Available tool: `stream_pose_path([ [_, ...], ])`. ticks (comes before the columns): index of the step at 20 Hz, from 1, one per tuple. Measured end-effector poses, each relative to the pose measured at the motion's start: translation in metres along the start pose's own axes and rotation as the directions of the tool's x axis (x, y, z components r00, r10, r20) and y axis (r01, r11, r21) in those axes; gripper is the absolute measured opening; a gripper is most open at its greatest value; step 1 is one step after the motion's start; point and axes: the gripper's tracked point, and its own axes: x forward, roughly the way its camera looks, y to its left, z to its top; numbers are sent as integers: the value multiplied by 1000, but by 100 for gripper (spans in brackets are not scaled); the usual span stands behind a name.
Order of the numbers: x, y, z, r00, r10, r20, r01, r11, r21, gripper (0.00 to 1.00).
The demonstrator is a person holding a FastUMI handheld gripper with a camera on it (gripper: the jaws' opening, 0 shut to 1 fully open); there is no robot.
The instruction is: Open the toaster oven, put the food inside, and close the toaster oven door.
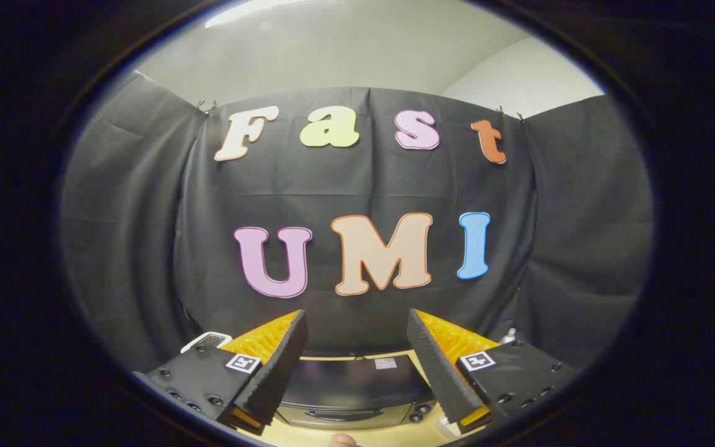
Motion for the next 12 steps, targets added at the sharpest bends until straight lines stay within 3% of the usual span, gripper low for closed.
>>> stream_pose_path([
  [7, 3, 1, -8, 1000, 4, -2, -5, 999, -42, 100],
  [12, 12, 3, -15, 1000, 19, 6, -19, 1000, 4, 100],
])
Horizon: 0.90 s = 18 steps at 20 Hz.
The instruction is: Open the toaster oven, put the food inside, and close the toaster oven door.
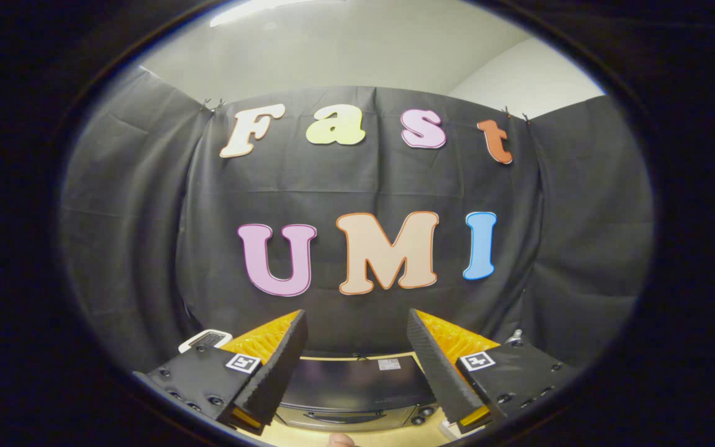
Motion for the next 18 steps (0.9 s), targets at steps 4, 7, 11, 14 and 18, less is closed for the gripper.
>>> stream_pose_path([
  [4, 8, -6, -22, 999, -10, -38, 10, 1000, 5, 100],
  [7, 15, -6, -37, 998, -15, -58, 16, 1000, 14, 100],
  [11, 23, 0, -59, 995, -12, -95, 14, 1000, 14, 100],
  [14, 31, 0, -87, 991, -21, -129, 22, 1000, 8, 100],
  [18, 44, 2, -136, 983, -25, -183, 25, 1000, -1, 100],
])
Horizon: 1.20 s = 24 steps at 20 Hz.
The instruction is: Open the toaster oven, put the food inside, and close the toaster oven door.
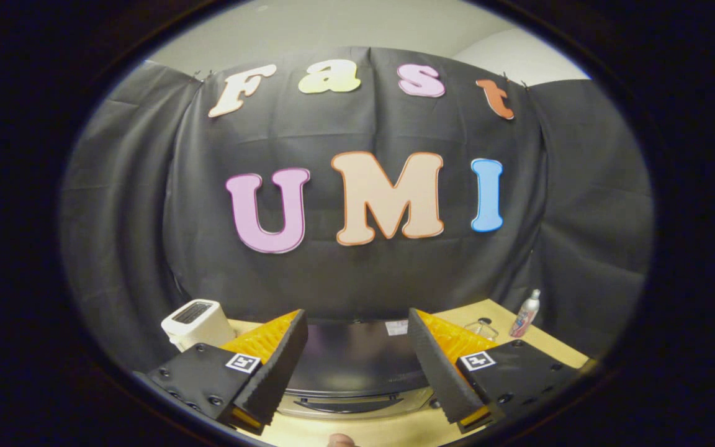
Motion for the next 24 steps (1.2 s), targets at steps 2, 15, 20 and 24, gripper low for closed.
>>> stream_pose_path([
  [2, 11, 0, -26, 999, -13, -29, 13, 1000, -7, 100],
  [15, 39, 7, -140, 987, -20, -161, 19, 1000, -2, 100],
  [20, 32, 5, -143, 989, -35, -143, 32, 999, -26, 100],
  [24, 24, 4, -146, 992, -25, -126, 23, 1000, -16, 100],
])
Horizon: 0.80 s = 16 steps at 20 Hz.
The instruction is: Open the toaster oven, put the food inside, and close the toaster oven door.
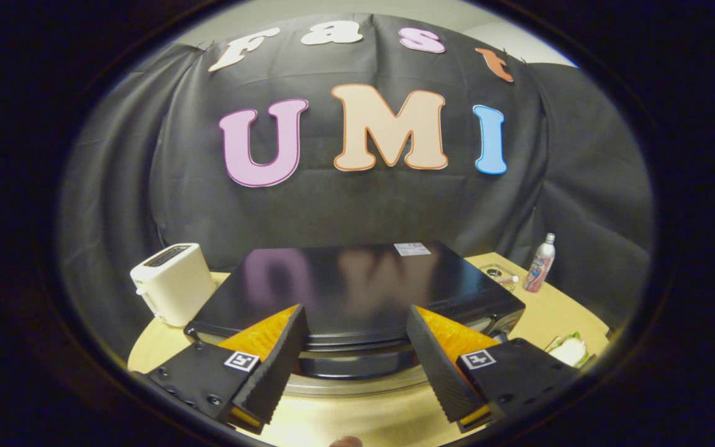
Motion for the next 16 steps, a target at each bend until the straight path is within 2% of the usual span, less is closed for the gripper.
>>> stream_pose_path([
  [5, -15, -2, -7, 999, 21, 36, -20, 1000, -3, 100],
  [9, -31, -3, -10, 999, 5, 36, -3, 999, -50, 100],
  [16, -60, -9, -26, 1000, -18, -22, 17, 998, -56, 100],
])
